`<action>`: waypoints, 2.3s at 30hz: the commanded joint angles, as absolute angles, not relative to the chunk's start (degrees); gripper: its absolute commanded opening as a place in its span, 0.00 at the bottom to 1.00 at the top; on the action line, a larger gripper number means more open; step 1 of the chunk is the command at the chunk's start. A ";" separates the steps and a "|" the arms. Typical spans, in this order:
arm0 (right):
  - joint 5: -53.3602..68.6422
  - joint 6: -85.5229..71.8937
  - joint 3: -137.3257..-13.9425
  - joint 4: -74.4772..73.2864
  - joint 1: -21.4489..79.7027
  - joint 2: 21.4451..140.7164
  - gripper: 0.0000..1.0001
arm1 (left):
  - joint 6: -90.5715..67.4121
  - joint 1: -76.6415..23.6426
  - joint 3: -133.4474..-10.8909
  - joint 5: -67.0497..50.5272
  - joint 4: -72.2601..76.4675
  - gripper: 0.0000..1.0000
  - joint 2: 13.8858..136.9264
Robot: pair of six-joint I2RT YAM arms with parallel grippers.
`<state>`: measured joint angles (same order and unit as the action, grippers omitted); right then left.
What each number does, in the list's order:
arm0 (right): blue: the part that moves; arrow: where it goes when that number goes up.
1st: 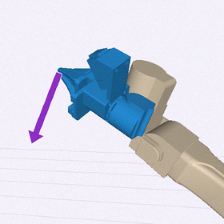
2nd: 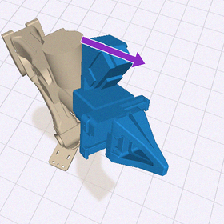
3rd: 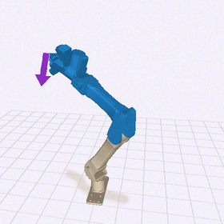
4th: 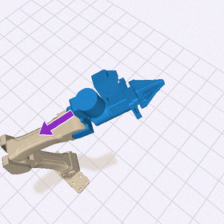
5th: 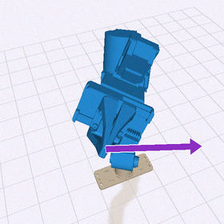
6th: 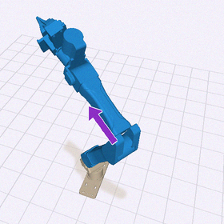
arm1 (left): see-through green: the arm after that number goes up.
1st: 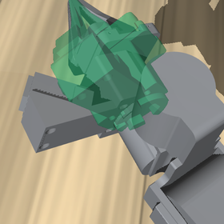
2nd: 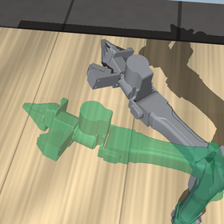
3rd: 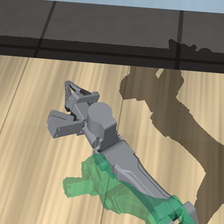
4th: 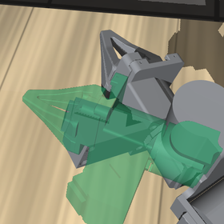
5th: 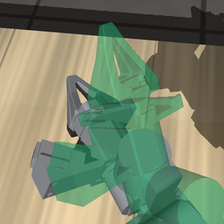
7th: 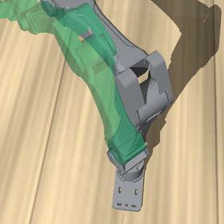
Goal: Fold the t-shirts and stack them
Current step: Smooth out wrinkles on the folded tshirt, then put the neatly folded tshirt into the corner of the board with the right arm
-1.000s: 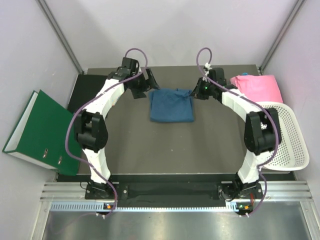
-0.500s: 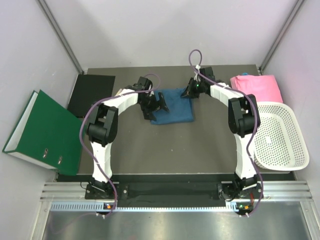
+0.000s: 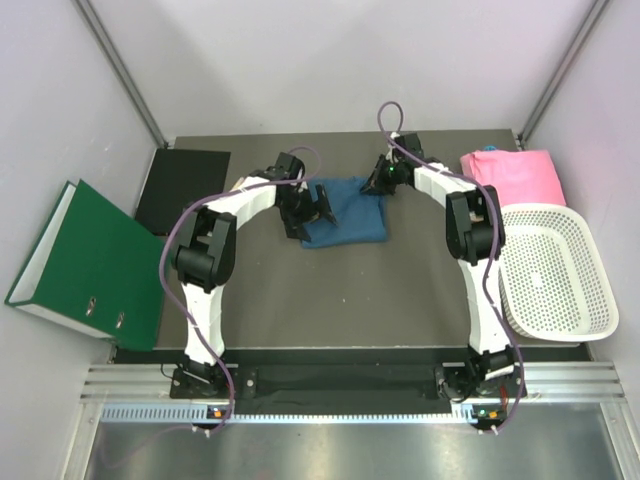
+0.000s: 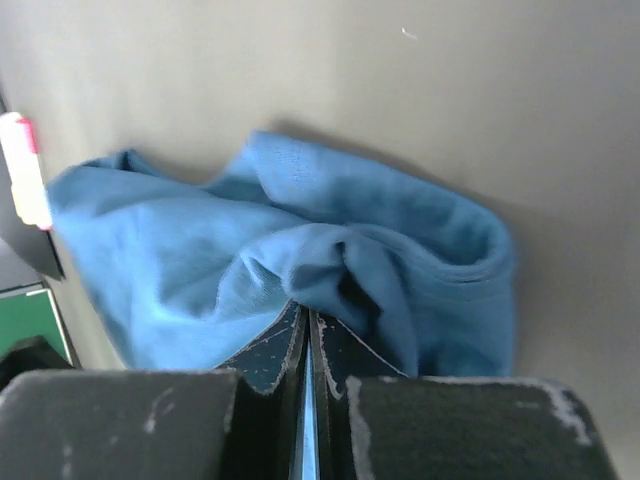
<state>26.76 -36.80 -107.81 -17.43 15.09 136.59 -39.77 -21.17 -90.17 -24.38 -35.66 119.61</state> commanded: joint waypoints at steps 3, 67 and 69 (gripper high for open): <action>15.94 -30.07 -111.27 -25.91 13.71 130.45 0.02 | -34.11 -20.92 -97.46 -21.10 -41.48 0.98 115.58; -66.30 -3.69 -116.80 -57.84 6.85 145.81 0.15 | -23.73 -14.15 -93.34 -27.16 -44.74 0.95 110.92; -64.43 -2.73 -116.98 -56.61 7.12 145.02 0.00 | -23.91 -14.15 -92.82 -27.07 -44.21 0.95 110.57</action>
